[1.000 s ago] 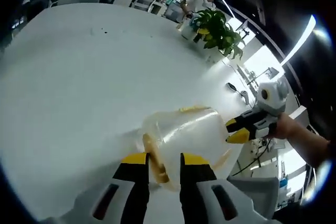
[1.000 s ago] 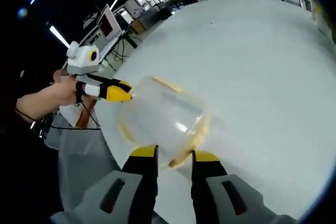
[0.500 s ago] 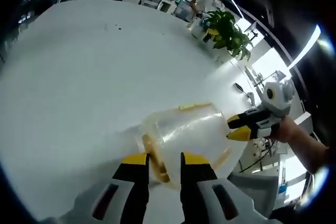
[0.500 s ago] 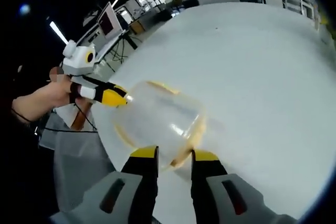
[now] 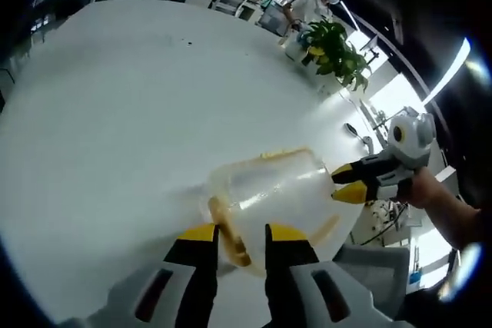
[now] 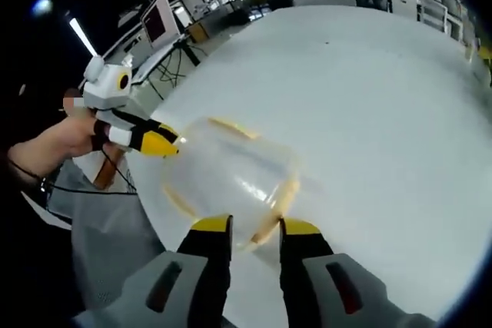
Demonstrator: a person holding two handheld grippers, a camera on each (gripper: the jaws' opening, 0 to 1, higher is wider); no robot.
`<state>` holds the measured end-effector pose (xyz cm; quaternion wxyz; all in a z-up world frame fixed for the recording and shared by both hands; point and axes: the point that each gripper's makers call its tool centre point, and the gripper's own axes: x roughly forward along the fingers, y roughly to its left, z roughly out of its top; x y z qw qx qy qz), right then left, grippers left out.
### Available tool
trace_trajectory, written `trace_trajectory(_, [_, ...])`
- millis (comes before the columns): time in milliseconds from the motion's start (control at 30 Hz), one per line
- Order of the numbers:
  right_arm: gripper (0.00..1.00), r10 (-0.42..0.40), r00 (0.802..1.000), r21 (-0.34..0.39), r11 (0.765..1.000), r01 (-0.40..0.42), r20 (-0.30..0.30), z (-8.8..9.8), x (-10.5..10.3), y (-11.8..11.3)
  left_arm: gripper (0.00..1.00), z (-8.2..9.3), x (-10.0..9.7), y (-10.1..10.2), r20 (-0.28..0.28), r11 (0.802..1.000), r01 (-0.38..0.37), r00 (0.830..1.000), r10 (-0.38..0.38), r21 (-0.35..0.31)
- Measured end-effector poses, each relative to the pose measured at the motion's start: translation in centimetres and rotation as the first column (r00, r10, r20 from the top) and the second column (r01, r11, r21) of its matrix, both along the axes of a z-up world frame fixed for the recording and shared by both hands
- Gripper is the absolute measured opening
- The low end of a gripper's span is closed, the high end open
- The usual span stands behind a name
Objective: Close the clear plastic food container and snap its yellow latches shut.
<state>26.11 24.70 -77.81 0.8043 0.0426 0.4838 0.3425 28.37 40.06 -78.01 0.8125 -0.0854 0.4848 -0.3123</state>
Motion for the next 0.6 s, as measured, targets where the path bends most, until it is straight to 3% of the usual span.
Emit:
trace_trajectory(67, [0.19, 0.015, 1.0, -0.011, 1.0, -0.014, 0.019, 0.2, -0.1, 0.0, 0.16, 0.3, 0.3, 0.1, 0.05, 0.997, 0.056, 0.997, -0.059, 0.051])
trace_trajectory(167, [0.11, 0.066, 0.994, -0.071, 0.996, -0.059, 0.089, 0.8, 0.4, -0.6, 0.14, 1.5, 1.0, 0.1, 0.154, 0.984, 0.121, 0.978, -0.142, 0.134])
trace_trajectory(267, [0.16, 0.072, 0.993, -0.068, 0.996, -0.066, 0.098, 1.2, 0.6, -0.4, 0.18, 2.4, 1.9, 0.5, 0.225, 0.969, 0.128, 0.958, -0.176, 0.213])
trace_trajectory(367, [0.14, 0.147, 0.98, -0.135, 0.982, -0.129, 0.131, 1.1, 1.0, -0.8, 0.19, 2.5, 1.9, -0.2, 0.243, 0.951, 0.194, 0.937, -0.253, 0.241])
trace_trajectory(433, [0.17, 0.148, 0.979, -0.129, 0.983, -0.13, 0.141, 1.4, 1.2, -0.6, 0.19, 2.4, 1.8, -0.3, 0.248, 0.936, 0.221, 0.924, -0.291, 0.274])
trace_trajectory(533, [0.2, 0.146, 0.979, -0.106, 0.986, -0.131, 0.145, 2.0, 1.5, -0.2, 0.19, 2.5, 2.3, -0.3, 0.282, 0.891, 0.256, 0.884, -0.373, 0.375])
trace_trajectory(600, [0.2, 0.167, 0.972, -0.104, 0.983, -0.151, 0.165, 2.5, 1.7, 0.1, 0.19, 3.0, 2.2, -1.3, 0.301, 0.896, 0.275, 0.872, -0.385, 0.348])
